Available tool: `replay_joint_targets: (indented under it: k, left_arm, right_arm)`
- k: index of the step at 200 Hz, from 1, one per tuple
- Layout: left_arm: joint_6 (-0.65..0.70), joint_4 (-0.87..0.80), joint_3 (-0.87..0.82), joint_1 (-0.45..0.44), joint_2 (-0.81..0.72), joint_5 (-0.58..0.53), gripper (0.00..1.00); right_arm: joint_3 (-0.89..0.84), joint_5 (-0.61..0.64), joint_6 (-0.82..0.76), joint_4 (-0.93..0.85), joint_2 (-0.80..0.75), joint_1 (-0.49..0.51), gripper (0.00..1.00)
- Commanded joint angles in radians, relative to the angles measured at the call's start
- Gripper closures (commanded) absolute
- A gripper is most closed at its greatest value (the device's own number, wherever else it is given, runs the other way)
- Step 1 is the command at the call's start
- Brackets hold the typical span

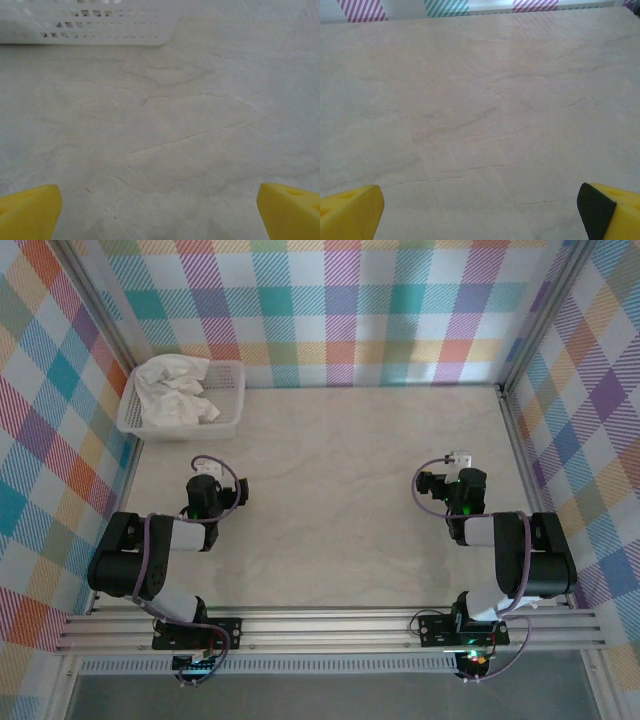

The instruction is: Fold the inside-out t-shirt

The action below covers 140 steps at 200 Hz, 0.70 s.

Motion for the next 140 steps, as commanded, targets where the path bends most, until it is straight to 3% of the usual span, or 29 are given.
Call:
replay_joint_targets:
  k: [1,140]
  left_arm:
    - [-0.014,0.045,0.023,0.011,0.008,-0.012,0.00]
    - [-0.015,0.045,0.022,0.012,0.008,-0.008,0.00]
  right_arm:
    - [0.006,-0.024,0.012,0.033,0.005,0.006,0.00]
    - [0.004,-0.026,0.013,0.037,0.005,0.005,0.00]
